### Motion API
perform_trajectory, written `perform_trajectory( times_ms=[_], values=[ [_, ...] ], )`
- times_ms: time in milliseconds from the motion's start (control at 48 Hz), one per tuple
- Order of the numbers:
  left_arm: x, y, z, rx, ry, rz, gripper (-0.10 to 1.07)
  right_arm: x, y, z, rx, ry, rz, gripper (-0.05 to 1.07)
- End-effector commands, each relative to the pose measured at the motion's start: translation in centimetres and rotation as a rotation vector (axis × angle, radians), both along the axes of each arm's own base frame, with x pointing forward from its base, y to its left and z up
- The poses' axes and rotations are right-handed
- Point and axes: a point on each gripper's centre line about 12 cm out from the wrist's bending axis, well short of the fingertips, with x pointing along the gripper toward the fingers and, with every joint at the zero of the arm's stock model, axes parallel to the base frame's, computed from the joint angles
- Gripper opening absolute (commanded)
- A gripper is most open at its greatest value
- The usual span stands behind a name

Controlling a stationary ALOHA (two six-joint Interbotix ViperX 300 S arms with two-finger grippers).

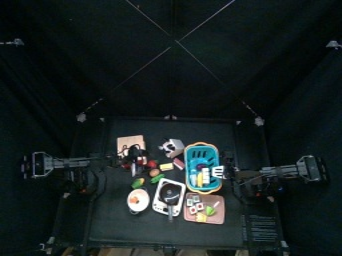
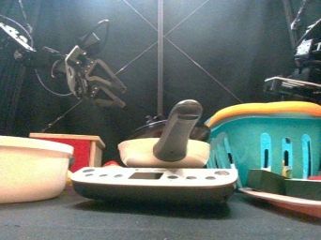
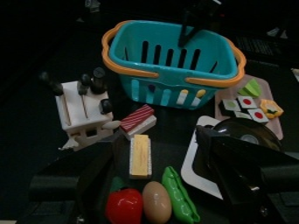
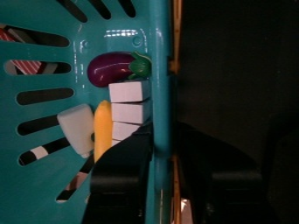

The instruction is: Move basket downwards

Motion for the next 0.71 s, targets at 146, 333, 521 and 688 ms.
perform_trajectory(
  times_ms=[146, 333, 521, 688],
  values=[
    [0.2, 0.3, 0.8, 0.007, -0.023, 0.009, 0.99, 0.2, -0.3, 1.2, -0.068, -0.037, 0.055, 0.87],
    [0.2, 0.3, 0.9, 0.007, -0.026, 0.007, 0.99, 0.1, -0.8, 1.8, -0.175, -0.055, 0.12, 0.87],
    [0.3, 0.1, 0.8, 0.005, -0.016, 0.002, 0.99, 0.3, -1.5, 3.0, -0.305, -0.081, 0.183, 0.87],
    [1.1, -1.8, 0.0, 0.005, 0.039, -0.055, 0.99, 1.4, -2.5, 5.3, -0.507, -0.157, 0.285, 0.87]
  ],
)
